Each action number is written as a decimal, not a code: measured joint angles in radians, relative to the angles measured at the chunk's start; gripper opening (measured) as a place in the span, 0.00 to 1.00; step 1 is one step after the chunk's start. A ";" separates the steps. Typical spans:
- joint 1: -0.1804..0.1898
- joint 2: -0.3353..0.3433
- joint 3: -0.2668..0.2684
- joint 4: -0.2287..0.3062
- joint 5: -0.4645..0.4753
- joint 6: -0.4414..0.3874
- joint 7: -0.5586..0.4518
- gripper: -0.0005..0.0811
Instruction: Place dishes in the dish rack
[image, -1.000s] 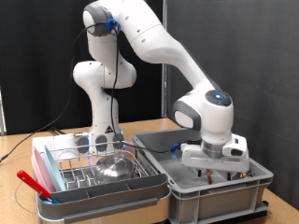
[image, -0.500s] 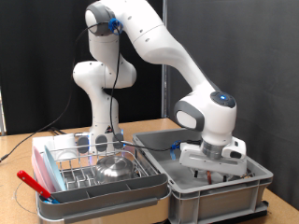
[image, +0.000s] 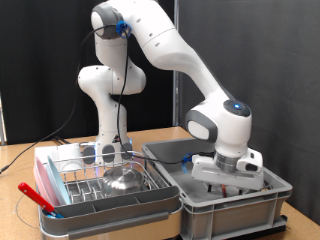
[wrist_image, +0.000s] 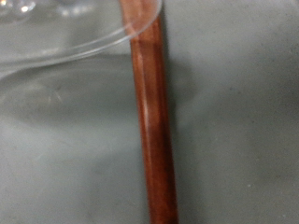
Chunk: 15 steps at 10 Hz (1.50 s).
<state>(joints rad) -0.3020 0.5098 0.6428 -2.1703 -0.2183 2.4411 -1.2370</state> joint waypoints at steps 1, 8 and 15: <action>0.003 0.000 -0.010 0.000 -0.006 -0.001 0.001 1.00; 0.020 0.015 -0.065 -0.030 -0.059 0.014 0.009 1.00; 0.024 0.033 -0.066 -0.018 -0.059 0.048 0.018 0.52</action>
<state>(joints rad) -0.2779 0.5426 0.5766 -2.1884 -0.2772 2.4887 -1.2188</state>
